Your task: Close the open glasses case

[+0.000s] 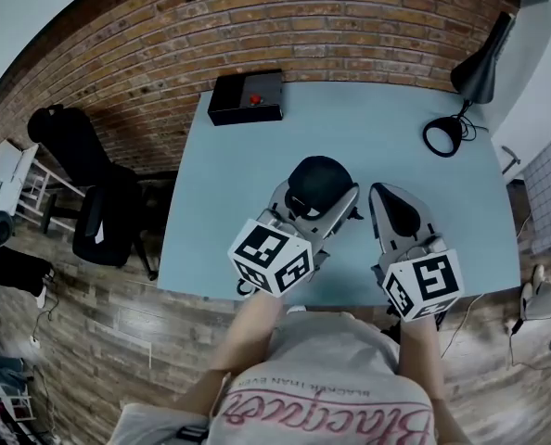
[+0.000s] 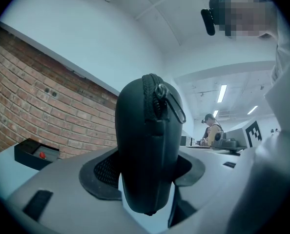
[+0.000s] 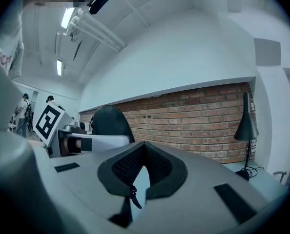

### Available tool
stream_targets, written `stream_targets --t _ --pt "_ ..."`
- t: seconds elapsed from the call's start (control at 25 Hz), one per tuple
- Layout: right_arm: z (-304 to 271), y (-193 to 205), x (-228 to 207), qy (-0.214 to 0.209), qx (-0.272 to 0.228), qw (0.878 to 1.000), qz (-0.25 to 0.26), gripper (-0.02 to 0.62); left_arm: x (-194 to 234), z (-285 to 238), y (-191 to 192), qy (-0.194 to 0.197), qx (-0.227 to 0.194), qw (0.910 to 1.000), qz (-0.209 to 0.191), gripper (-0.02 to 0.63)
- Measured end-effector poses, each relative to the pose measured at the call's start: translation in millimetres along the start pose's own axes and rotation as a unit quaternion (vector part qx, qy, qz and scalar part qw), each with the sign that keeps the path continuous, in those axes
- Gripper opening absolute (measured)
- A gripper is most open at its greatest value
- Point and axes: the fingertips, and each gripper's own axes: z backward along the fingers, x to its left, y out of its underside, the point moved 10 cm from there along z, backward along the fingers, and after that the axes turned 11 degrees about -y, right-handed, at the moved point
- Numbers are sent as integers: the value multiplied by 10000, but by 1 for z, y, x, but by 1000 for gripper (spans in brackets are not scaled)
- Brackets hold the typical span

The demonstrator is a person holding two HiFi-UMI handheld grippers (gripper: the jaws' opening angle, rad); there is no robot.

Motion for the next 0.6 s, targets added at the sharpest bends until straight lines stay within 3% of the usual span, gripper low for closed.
stream_targets --t 0.2,0.6 --pt "1 0 -1 47 9 10000 -38 18 -5 -2 -4 46 -106 9994 -325 259" --pt "5 0 -4 23 62 10000 20 18 -14 -3 -6 132 -187 9992 -328 259"
